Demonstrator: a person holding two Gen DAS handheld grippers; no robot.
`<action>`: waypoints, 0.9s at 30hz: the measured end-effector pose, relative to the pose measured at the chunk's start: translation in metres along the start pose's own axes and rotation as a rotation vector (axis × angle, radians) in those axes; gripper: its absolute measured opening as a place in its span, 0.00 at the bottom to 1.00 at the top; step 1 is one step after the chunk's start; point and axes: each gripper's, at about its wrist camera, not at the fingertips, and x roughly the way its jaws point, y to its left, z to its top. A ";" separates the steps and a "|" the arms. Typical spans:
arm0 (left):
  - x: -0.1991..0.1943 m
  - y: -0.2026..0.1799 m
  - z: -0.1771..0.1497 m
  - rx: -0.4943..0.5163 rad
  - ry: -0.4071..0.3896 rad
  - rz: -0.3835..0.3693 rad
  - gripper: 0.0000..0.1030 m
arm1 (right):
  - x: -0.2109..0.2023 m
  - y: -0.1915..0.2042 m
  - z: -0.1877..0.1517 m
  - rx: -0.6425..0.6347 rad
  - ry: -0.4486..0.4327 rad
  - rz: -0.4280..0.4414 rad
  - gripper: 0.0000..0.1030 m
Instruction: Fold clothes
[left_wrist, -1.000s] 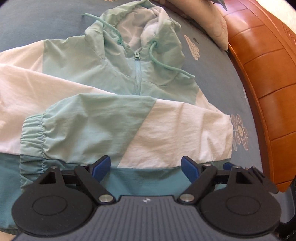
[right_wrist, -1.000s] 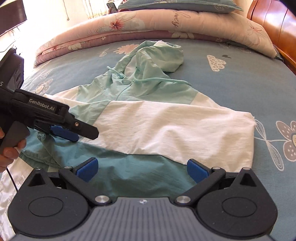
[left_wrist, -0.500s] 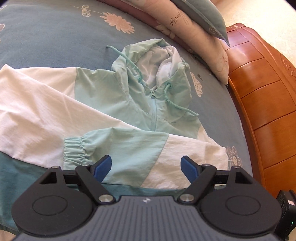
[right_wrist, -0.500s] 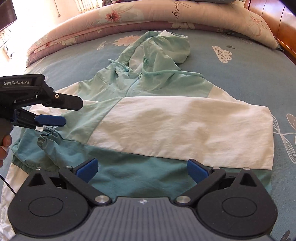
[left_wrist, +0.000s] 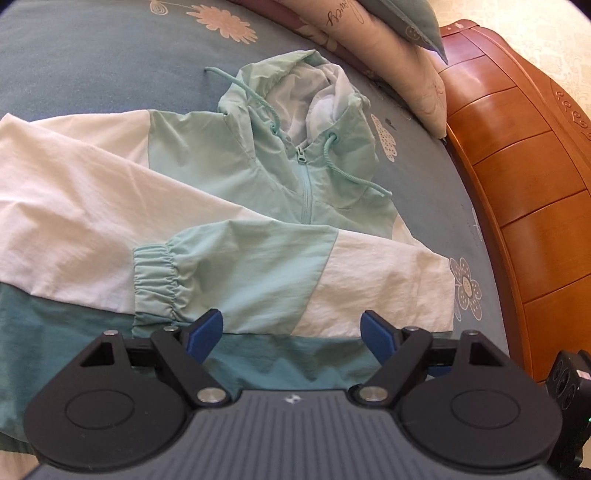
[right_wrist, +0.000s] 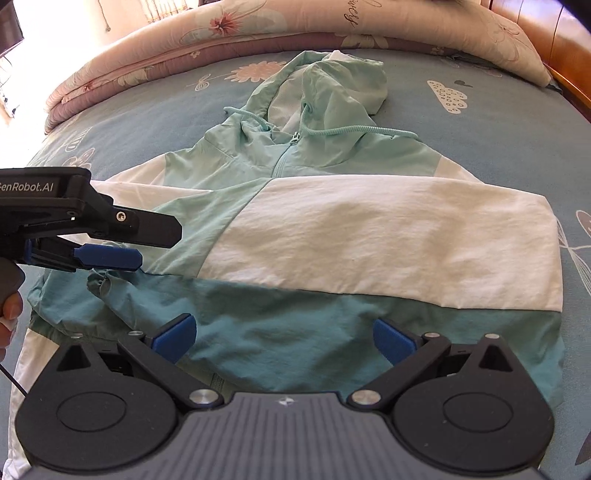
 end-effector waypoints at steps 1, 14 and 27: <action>0.001 0.002 0.001 -0.003 0.011 -0.003 0.79 | 0.001 0.003 0.002 0.021 0.001 0.003 1.00; 0.014 0.007 0.019 0.001 0.112 -0.114 0.79 | -0.013 0.002 -0.003 0.136 -0.059 -0.149 1.00; 0.073 -0.059 0.010 0.106 0.135 -0.072 0.79 | -0.017 -0.110 -0.044 0.323 -0.044 -0.270 1.00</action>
